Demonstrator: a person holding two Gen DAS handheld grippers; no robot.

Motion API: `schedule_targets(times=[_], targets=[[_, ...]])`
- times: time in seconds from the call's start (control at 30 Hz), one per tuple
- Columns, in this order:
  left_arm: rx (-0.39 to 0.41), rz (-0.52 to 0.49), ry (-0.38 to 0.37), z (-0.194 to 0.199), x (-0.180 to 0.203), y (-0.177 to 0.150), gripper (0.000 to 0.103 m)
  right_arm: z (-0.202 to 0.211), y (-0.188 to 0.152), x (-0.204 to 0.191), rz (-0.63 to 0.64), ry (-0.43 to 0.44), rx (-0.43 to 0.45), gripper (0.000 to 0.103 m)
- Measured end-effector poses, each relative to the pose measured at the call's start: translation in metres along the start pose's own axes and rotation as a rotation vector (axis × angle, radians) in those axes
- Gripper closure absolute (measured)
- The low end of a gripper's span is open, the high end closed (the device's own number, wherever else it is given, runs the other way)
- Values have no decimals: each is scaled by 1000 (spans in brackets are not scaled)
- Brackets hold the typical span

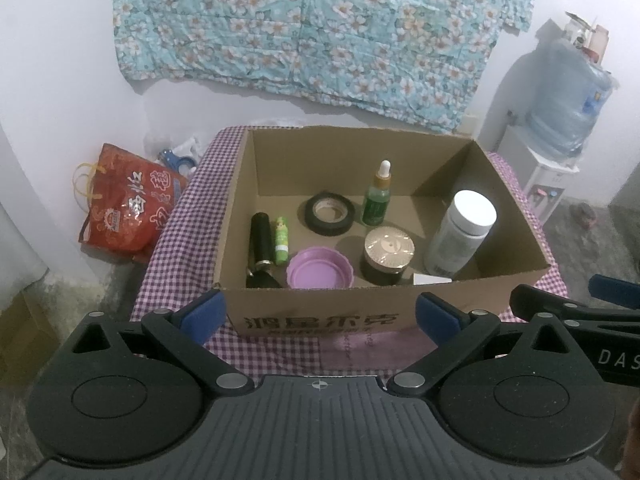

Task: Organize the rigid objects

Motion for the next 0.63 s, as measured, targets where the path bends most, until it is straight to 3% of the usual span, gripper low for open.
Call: schedule_targets(times=[0.63], targets=[[13, 9, 1, 5, 5, 1, 2, 3, 1, 1, -4, 1, 2, 0]])
Point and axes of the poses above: each gripper's, at about its wrist camera, not at the fingertips, and z roughly against the way its jaws point, x to its right, y to its top, the point moved 3 cm from there along -z, roughly the way its jaws point, and after that the axes turned 12 degrees about z, right-handed, at the moved point
